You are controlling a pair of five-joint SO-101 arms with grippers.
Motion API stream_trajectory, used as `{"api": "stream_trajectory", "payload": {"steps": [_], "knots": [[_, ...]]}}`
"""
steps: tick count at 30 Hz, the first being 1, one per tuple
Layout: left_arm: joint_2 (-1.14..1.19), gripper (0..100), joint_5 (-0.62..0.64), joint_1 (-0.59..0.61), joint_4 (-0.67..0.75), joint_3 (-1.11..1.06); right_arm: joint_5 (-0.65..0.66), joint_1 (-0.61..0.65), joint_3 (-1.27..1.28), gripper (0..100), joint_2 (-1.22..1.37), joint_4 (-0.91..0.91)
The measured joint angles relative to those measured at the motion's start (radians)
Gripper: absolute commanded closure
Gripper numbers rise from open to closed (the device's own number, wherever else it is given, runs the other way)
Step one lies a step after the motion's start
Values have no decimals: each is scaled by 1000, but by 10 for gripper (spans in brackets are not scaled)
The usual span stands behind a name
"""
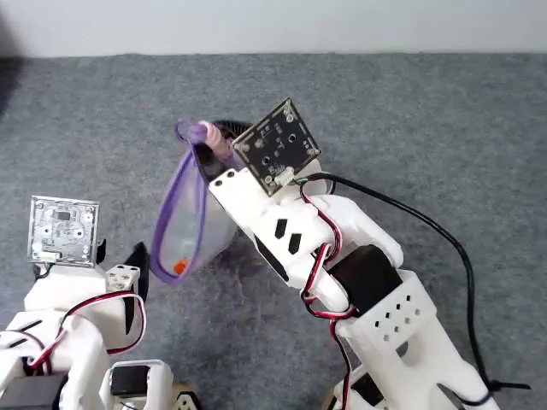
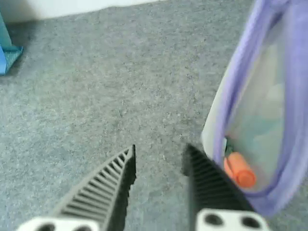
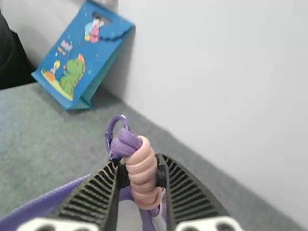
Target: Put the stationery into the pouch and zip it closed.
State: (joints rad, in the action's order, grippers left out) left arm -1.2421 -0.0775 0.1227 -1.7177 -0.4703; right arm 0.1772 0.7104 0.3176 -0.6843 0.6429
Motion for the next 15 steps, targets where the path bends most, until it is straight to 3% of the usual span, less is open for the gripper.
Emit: {"api": "stream_trajectory", "payload": {"steps": [7, 15], "knots": [[0, 967, 72, -138, 37, -55, 92, 0, 0, 991, 57, -201], [2, 967, 236, -215, 318, -221, 126, 0, 0, 991, 152, -304]]}}
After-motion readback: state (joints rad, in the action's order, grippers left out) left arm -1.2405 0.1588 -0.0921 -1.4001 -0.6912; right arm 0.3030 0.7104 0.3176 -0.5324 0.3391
